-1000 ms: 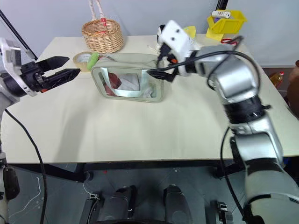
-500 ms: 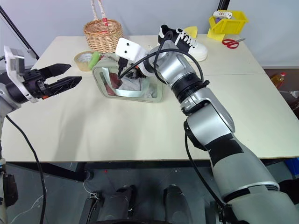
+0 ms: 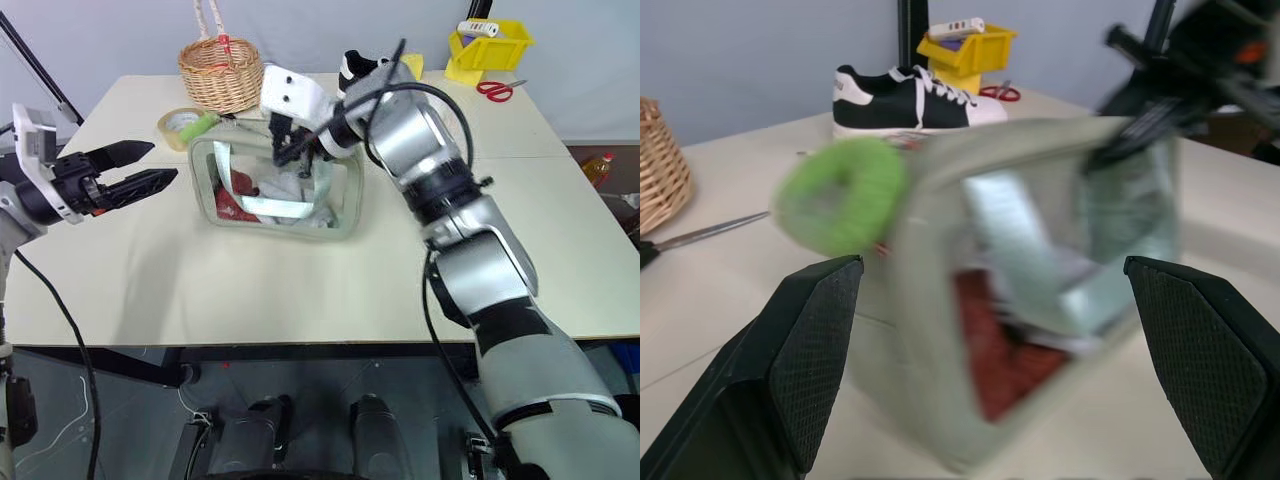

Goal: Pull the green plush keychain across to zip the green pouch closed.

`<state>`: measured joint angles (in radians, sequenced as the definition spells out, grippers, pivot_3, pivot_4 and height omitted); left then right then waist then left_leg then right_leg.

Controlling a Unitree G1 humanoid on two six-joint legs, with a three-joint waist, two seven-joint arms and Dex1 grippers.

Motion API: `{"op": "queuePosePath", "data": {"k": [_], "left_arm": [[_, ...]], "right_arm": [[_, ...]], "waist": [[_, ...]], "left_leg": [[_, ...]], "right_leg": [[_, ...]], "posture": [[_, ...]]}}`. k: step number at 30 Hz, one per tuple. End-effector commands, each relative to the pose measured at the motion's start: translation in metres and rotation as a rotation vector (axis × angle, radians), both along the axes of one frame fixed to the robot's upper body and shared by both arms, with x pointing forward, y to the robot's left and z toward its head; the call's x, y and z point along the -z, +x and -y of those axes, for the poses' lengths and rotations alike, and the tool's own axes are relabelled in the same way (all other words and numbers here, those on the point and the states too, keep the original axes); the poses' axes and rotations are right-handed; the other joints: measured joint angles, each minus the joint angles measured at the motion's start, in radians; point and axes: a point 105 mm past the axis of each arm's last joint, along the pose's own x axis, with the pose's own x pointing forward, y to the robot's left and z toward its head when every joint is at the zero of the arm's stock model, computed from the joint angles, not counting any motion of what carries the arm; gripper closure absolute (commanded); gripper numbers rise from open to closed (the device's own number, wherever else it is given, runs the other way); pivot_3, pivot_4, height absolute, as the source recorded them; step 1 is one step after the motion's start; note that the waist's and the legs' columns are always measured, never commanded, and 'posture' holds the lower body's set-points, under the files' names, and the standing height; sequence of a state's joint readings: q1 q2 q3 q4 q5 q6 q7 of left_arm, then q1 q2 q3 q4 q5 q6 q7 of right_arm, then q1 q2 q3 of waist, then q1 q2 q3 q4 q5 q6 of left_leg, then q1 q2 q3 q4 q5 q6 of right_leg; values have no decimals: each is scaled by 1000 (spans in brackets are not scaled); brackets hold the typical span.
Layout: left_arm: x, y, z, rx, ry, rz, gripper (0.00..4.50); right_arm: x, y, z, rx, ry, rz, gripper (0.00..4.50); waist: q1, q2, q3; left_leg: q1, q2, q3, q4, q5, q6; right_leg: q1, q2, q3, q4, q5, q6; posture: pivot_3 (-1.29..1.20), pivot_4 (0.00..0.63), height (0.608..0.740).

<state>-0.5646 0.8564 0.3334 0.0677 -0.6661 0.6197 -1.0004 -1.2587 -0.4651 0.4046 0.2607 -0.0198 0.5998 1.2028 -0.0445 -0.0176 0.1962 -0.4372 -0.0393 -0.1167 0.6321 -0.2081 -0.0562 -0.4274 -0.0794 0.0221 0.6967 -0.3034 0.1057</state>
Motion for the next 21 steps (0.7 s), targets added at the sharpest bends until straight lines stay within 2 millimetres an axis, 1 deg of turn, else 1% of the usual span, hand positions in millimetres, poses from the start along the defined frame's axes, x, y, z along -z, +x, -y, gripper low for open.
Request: {"op": "queuePosePath", "data": {"k": [1,3,5,7,10,12,14,17,19,21], "left_arm": [[-17,-4,1,6,23,66,0],[-17,-3,1,7,26,65,0],[-18,-2,2,10,29,64,0],[-18,-1,3,14,29,63,0],[-18,2,7,31,38,65,0],[-18,3,10,44,42,68,0],[-18,3,11,50,46,70,0],[-17,4,12,54,49,69,0],[-16,4,14,62,51,67,0],[-15,5,15,67,51,66,0]], "right_arm": [[-14,-33,0,-66,20,38,4482],[-10,-45,1,-73,21,24,4482],[-4,-52,0,-62,18,12,4482],[1,-54,-1,-38,17,3,4482],[4,-51,-4,23,35,-19,4482],[5,-56,-8,3,41,-22,4482],[8,-55,-6,26,36,-36,4482],[14,-48,-1,110,30,-65,3407],[14,-47,-1,135,43,-80,2484],[8,-48,-1,142,64,-80,1462]], "waist": [[-1,0,0],[-3,0,0],[-3,0,0],[-3,0,0],[-2,0,0],[-1,0,0],[-1,0,0],[-1,0,0],[-1,0,0],[0,0,0]], "left_leg": [[0,0,0,0,0,0],[0,0,0,0,0,0],[0,1,-1,1,0,0],[0,1,-1,1,0,0],[0,1,0,1,0,0],[0,0,0,1,1,-1],[0,1,0,1,1,-1],[0,1,0,0,1,-1],[0,1,0,1,1,-1],[0,1,0,1,1,-1]], "right_leg": [[0,0,0,1,0,0],[-1,0,0,2,0,0],[-1,1,0,3,0,0],[-1,1,0,3,0,0],[-1,0,0,3,0,0],[-1,0,0,3,0,0],[-1,0,0,3,0,0],[-1,0,0,2,0,0],[-1,0,0,2,0,0],[-1,0,0,2,0,0]], "posture": [[0,150,695],[0,150,695],[0,150,695],[0,150,695],[0,150,695],[0,150,695],[0,150,695],[0,150,695],[0,150,695],[0,150,695]]}}
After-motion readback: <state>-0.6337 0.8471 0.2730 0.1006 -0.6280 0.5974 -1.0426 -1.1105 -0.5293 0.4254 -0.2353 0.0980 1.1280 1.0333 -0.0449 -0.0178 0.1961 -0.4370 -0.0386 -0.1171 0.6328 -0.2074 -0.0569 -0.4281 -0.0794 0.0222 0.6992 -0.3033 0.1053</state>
